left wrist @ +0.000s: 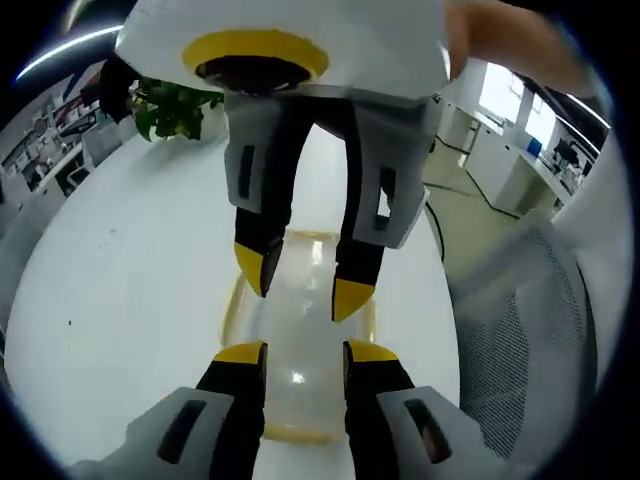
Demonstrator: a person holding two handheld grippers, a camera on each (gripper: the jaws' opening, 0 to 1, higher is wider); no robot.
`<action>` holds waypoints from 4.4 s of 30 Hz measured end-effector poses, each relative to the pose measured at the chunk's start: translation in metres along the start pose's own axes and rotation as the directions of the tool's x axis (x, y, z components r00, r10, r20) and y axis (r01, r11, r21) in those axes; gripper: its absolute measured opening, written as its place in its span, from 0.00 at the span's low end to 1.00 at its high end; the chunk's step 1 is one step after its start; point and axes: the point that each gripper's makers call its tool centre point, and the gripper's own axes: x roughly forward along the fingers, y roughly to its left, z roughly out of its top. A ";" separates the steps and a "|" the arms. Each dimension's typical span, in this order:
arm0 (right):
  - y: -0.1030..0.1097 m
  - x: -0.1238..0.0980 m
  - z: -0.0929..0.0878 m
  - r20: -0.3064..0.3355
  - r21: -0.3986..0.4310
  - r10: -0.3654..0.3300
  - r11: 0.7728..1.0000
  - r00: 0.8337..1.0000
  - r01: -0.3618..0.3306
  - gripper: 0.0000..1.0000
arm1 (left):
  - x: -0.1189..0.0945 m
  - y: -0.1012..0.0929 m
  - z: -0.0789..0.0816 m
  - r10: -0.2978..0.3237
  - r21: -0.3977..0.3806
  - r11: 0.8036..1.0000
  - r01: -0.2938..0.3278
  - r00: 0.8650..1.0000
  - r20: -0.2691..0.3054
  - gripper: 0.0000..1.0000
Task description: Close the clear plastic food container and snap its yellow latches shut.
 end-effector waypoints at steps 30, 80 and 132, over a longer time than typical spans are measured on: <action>-0.015 0.004 0.009 0.001 -0.017 -0.004 1.000 1.000 0.004 0.32 | 0.008 -0.014 -0.004 -0.009 -0.013 1.000 0.009 1.000 0.008 0.38; -0.022 0.019 0.007 -0.106 -0.088 0.167 0.980 0.980 -0.176 0.37 | 0.019 -0.022 -0.013 0.232 0.163 0.961 -0.223 0.972 -0.039 0.46; -0.017 0.016 0.010 -0.108 -0.155 0.087 0.983 0.990 -0.103 0.45 | 0.021 -0.022 -0.011 0.252 0.244 0.942 -0.230 0.966 -0.062 0.48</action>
